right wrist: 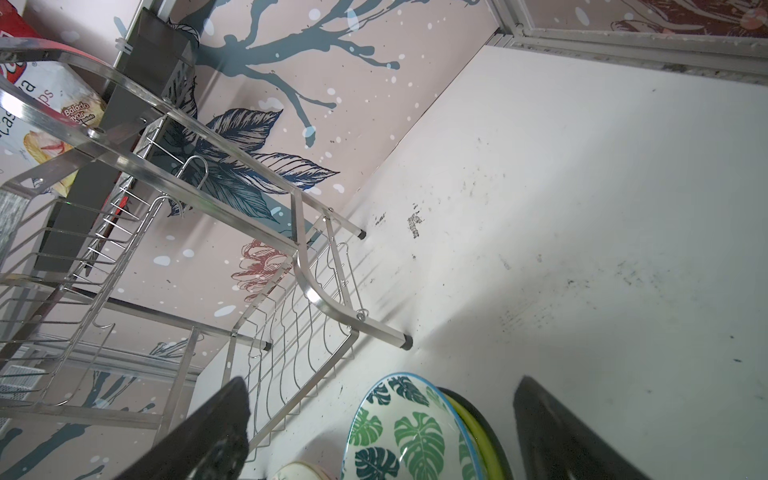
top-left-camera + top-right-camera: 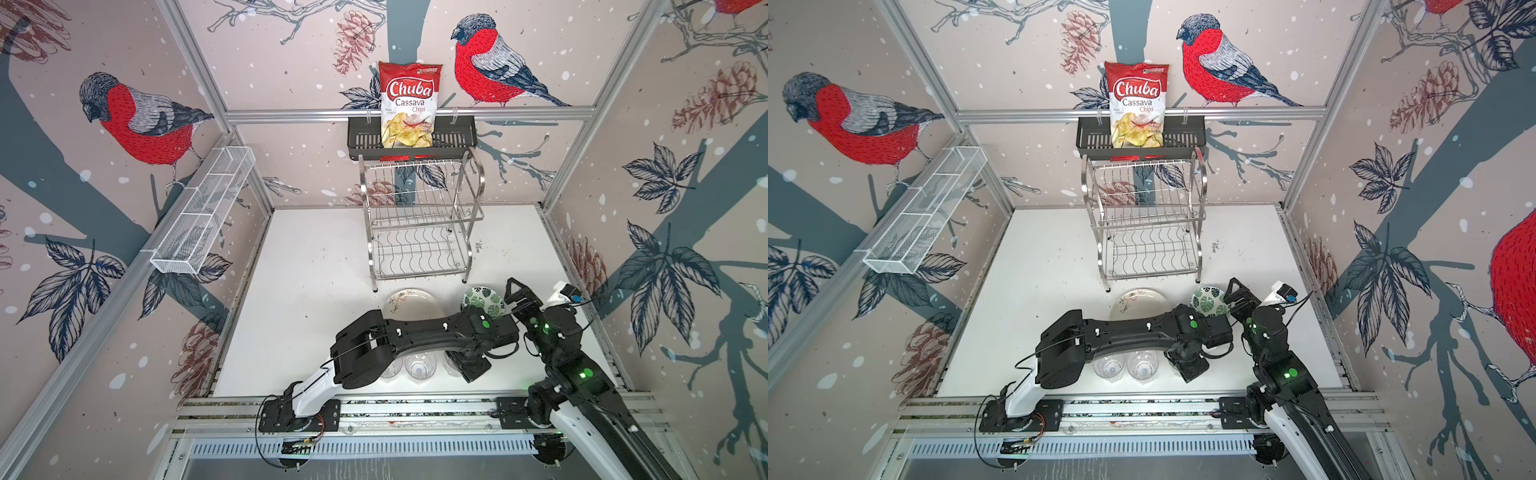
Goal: Unload the mixed dishes from the dish rack
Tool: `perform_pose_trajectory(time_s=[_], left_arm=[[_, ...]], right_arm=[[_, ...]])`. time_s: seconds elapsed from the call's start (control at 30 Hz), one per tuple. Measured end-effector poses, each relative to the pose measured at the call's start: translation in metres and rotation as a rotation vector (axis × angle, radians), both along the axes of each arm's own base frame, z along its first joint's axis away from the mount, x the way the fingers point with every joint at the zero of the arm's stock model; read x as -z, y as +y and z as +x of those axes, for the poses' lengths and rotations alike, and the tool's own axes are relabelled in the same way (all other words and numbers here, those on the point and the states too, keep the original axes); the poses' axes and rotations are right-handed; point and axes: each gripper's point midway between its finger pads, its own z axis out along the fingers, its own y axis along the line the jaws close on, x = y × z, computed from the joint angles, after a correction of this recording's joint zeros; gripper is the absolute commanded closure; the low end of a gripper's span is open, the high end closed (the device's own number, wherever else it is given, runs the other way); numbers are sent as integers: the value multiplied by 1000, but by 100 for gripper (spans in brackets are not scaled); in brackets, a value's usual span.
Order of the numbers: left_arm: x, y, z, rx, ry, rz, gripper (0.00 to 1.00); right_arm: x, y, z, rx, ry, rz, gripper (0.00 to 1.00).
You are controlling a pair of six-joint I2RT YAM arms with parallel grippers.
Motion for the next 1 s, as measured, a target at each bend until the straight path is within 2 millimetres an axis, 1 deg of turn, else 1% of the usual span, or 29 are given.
perform_pose_trajectory(time_s=[0.37, 0.67, 0.77, 0.9, 0.97, 1.0], left_arm=[[-30, 4, 3, -17, -16, -64, 36], [-74, 10, 9, -74, -49, -148, 35], [-96, 11, 10, -90, -63, -199, 35], [-143, 20, 20, -154, -130, -310, 30], [-168, 31, 33, -208, -191, -371, 26], [-180, 39, 43, -243, -233, -399, 15]], right_arm=[[2, 4, 2, -19, 7, 9, 1], [2, 4, 5, -18, 16, 4, 1], [0, 4, 6, -17, 18, -2, 1], [-7, 2, 9, -12, 11, -31, 1], [-13, 0, 12, 0, 4, -50, 1], [-16, -1, 13, 5, -1, -63, 1]])
